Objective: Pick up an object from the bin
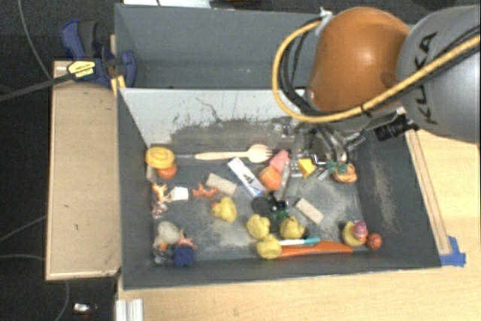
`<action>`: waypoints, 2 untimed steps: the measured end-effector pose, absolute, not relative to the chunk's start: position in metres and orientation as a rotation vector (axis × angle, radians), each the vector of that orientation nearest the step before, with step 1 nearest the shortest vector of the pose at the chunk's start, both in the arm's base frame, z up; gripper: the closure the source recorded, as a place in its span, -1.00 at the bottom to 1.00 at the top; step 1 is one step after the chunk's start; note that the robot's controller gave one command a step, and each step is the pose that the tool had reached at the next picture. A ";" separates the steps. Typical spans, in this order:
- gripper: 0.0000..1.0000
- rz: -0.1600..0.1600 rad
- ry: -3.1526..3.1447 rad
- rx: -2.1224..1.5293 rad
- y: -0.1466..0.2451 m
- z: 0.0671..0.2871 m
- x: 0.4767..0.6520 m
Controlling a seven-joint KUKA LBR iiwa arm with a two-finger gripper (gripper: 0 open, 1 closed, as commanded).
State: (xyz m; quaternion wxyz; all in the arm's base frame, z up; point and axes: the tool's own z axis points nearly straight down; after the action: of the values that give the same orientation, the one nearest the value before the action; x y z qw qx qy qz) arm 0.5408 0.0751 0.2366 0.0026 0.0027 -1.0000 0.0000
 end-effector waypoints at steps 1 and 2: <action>-1.00 -0.001 -3.145 0.004 0.075 0.241 0.542; -1.00 -0.002 -3.149 0.025 0.059 0.160 0.560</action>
Offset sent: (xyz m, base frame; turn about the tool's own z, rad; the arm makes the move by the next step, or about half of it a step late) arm 0.0351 -0.0336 -0.1666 -0.0284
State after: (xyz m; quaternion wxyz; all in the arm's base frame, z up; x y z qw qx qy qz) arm 0.5602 0.0588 0.1601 -0.0040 0.0080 -1.0000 -0.0007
